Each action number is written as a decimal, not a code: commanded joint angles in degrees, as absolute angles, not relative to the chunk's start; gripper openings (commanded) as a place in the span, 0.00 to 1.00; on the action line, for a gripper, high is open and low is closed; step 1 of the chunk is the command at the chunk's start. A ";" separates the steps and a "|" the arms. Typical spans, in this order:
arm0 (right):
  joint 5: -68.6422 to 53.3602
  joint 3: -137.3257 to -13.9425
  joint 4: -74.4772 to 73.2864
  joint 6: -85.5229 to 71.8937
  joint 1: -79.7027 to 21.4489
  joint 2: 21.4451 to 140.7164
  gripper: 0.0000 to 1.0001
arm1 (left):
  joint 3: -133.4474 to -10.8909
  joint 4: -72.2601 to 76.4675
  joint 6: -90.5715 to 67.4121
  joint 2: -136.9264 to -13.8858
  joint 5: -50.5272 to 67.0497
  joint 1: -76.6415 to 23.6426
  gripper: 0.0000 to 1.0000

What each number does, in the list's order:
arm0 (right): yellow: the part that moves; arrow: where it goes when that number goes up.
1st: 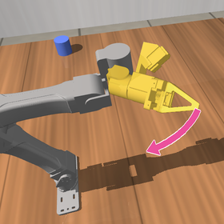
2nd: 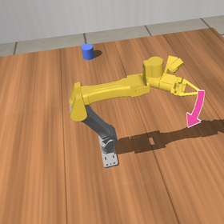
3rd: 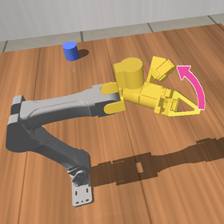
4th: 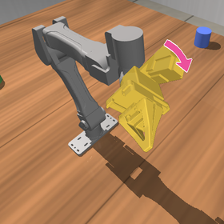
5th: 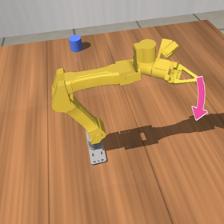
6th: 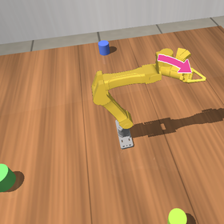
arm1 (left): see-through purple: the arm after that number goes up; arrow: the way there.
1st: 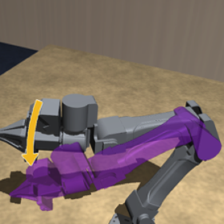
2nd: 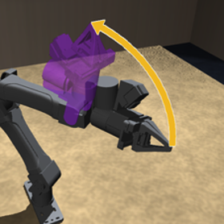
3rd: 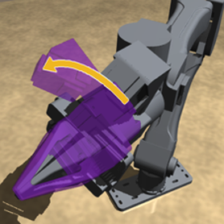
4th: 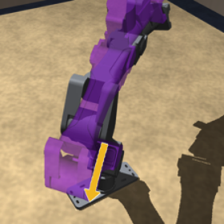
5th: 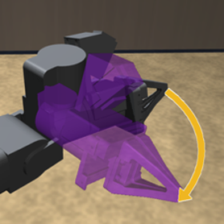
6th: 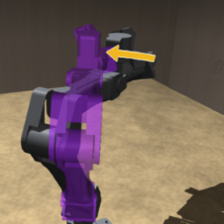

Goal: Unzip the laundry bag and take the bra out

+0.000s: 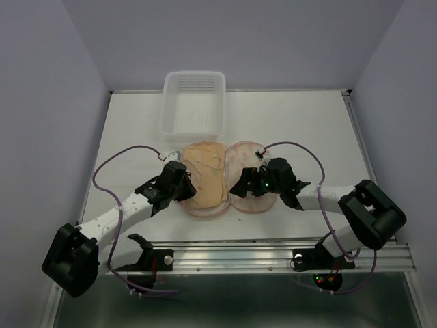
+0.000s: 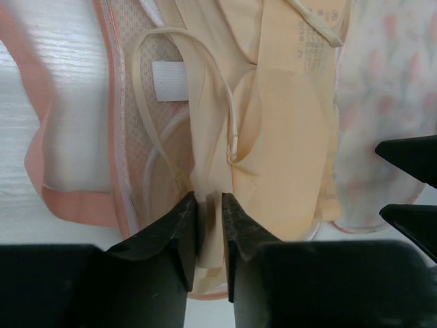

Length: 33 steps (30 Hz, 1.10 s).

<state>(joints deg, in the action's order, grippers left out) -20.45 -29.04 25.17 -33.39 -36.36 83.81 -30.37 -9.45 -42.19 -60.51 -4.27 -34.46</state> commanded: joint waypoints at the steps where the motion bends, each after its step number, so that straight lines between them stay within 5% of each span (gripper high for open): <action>1: -21.27 -27.95 29.62 -34.10 -36.56 84.64 1.00 | -32.69 -6.16 -41.57 -62.74 -3.16 -35.07 0.18; 3: -21.18 -27.78 29.88 -34.19 -36.56 85.08 1.00 | -33.22 -5.71 -41.57 -63.80 -3.25 -35.33 0.00; 10: -20.22 -26.90 30.41 -34.45 -36.56 86.66 1.00 | -39.36 -7.64 -40.96 -59.77 -2.20 -36.04 0.00; 18: -19.25 -25.40 29.97 -34.54 -36.56 83.77 1.00 | -60.25 -15.01 -35.87 -57.83 -2.98 -36.04 0.00; 26: -18.72 -23.64 22.00 -31.56 -36.56 72.35 1.00 | -81.98 -20.57 -29.80 -68.10 -6.16 -32.45 0.00; 33: -17.14 -25.22 12.31 -27.95 -36.56 61.36 1.00 | -101.48 -18.11 -26.55 -81.81 6.65 -21.73 0.00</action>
<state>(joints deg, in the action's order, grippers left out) -18.74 -23.53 17.32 -30.89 -36.36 64.05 -93.38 -20.12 -29.89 -77.08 -1.34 -26.74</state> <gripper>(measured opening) 0.998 0.037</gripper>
